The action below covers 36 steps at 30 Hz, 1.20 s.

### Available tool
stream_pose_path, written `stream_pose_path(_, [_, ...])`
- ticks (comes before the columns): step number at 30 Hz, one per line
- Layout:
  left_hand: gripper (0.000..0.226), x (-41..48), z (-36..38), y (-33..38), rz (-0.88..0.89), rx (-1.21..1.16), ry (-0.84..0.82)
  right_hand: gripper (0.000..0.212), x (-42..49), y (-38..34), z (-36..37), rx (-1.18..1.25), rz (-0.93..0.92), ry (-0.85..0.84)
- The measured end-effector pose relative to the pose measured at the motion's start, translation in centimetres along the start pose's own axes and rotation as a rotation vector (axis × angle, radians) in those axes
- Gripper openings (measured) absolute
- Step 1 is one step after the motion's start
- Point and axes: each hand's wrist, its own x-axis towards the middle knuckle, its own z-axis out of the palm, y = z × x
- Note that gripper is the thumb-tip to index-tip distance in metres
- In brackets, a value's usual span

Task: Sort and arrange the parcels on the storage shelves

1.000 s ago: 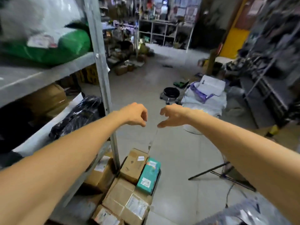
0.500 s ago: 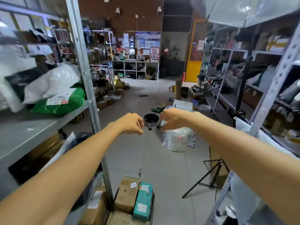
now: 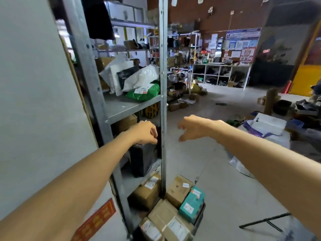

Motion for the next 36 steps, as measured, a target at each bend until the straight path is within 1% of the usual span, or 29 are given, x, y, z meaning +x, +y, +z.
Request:
stream_pose_path(4, [0.024, -7.6, -2.0, -4.2, -0.178, 0.031, 0.053, 0.051, 0.6, -5.9, -0.5, -0.025, -0.158, 0.010])
stream_pose_path(7, [0.029, -14.2, -4.0, -6.7, -0.311, 0.048, 0.112, 0.040, 1.1, -12.1, -1.4, -0.028, -0.310, 0.046])
stream_pose_path(8, [0.031, -16.6, -4.7, -7.5, -0.361, 0.036, 0.135, 0.040, 1.4, -14.4, -1.4, -0.034, -0.358, 0.046])
stream_pose_path(9, [0.033, -19.1, -5.3, -8.3, -0.414, 0.027, 0.159, 0.042, 1.5, -16.9, -1.3, -0.032, -0.402, 0.040])
stream_pose_path(12, [0.032, -27.0, -6.5, -10.7, -0.575, 0.027, 0.210, 0.061, 1.1, -25.1, -0.3, -0.010, -0.526, -0.002])
stream_pose_path(13, [0.032, -30.1, -6.7, -11.3, -0.628, 0.033, 0.218, 0.064, 0.5, -28.1, 0.1, 0.000, -0.578, -0.016])
stream_pose_path(16, [0.032, -39.7, -7.3, -11.8, -0.783, 0.040, 0.245, 0.063, -2.3, -36.4, 1.2, 0.023, -0.745, -0.026])
stream_pose_path(18, [0.028, -46.3, -7.7, -11.5, -0.876, 0.032, 0.279, 0.063, -4.7, -41.4, 1.5, -0.002, -0.856, -0.045])
stream_pose_path(19, [0.027, -49.5, -7.7, -11.1, -0.927, 0.020, 0.294, 0.059, -6.3, -43.7, 1.5, -0.029, -0.929, -0.053])
stream_pose_path(21, [0.025, -56.0, -7.7, -10.0, -1.039, 0.004, 0.328, 0.035, -9.3, -48.5, 1.4, -0.065, -1.063, -0.071])
stream_pose_path(22, [0.024, -59.0, -7.5, -9.3, -1.103, 0.001, 0.347, 0.027, -10.8, -50.8, 1.4, -0.074, -1.117, -0.078])
stream_pose_path(23, [0.022, -61.9, -7.2, -8.4, -1.166, 0.006, 0.368, 0.030, -12.5, -53.2, 1.6, -0.082, -1.166, -0.078])
stream_pose_path(25, [0.021, -67.4, -6.4, -6.3, -1.301, 0.031, 0.419, 0.058, -16.1, -57.8, 1.9, -0.075, -1.283, -0.094])
stream_pose_path(26, [0.021, -69.9, -5.8, -5.1, -1.374, 0.038, 0.447, 0.066, -17.9, -59.9, 2.2, -0.074, -1.342, -0.105])
stream_pose_path(28, [0.019, -74.7, -4.5, -2.5, -1.525, 0.037, 0.489, 0.068, -22.2, -63.4, 2.6, -0.083, -1.476, -0.124])
stream_pose_path(31, [0.020, -80.5, -2.3, 2.2, -1.729, 0.025, 0.525, 0.065, -28.9, -67.4, 3.5, -0.105, -1.692, -0.142])
stream_pose_path(34, [0.021, -83.9, -0.1, 7.7, -1.933, 0.023, 0.601, 0.067, -35.5, -70.0, 4.6, -0.133, -1.890, -0.137])
stream_pose_path(36, [0.024, -85.0, 1.4, 11.6, -2.057, 0.033, 0.623, 0.068, -39.7, -70.5, 5.4, -0.141, -2.010, -0.145])
